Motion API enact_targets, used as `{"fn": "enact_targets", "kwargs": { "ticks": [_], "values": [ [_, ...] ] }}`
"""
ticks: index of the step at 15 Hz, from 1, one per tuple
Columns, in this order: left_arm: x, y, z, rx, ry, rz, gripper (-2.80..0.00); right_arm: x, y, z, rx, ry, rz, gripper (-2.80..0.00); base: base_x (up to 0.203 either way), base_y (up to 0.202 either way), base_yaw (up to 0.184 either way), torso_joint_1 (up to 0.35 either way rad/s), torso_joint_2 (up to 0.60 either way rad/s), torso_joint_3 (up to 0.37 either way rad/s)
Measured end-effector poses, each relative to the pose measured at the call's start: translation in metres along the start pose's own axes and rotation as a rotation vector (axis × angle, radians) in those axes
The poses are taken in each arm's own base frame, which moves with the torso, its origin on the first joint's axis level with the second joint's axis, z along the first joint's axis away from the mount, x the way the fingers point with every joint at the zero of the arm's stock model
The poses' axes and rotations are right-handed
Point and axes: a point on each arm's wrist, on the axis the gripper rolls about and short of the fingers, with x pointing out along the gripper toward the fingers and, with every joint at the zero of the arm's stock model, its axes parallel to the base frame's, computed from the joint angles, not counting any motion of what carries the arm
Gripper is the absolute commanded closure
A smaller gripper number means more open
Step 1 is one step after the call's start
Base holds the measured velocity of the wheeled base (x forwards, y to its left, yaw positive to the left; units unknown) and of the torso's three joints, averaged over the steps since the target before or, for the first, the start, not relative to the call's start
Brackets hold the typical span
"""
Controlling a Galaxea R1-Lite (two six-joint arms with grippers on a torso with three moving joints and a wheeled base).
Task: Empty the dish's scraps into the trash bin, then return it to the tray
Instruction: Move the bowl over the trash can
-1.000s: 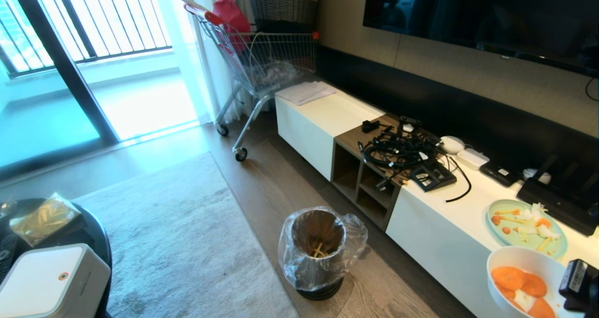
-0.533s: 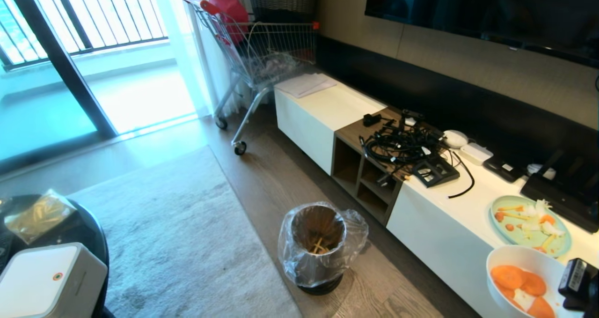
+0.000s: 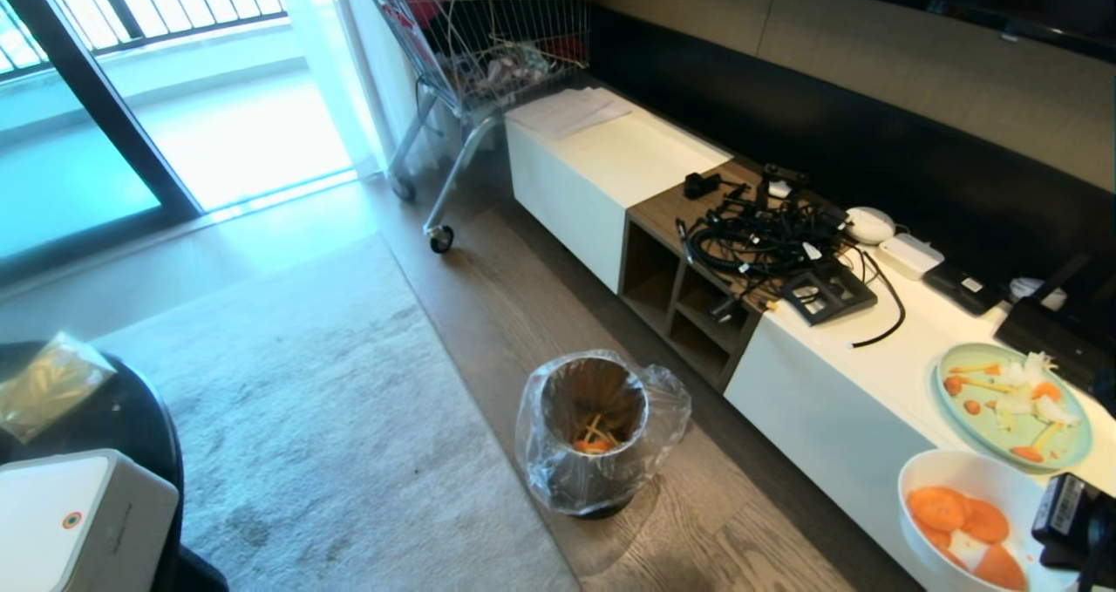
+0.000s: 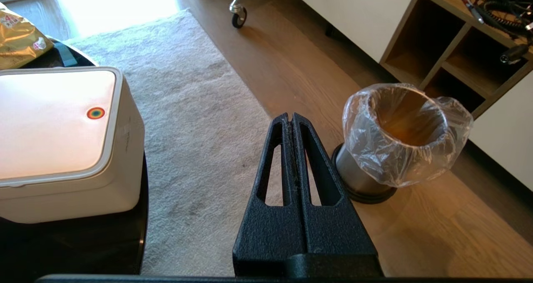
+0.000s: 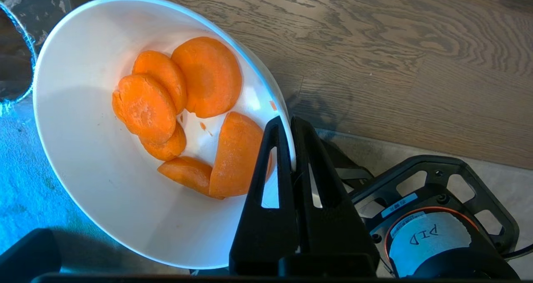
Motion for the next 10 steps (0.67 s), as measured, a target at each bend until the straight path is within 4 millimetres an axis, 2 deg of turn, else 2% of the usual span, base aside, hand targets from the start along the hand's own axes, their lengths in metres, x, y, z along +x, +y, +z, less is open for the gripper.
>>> {"fn": "enact_targets", "kwargs": {
  "ticks": [5, 10],
  "values": [
    [0.0, 0.0, 0.0, 0.0, 0.0, 0.0, 0.0, -0.006, 0.008, 0.006, 0.003, -0.023, 0.037, 0.0, 0.0, 0.0, 0.0, 0.002, 0.0, -0.199],
    [0.0, 0.0, 0.0, 0.0, 0.0, 0.0, 0.0, -0.023, 0.026, 0.019, 0.014, -0.096, 0.158, 0.0, 0.0, 0.0, 0.0, 0.003, 0.0, -0.198]
  ]
}}
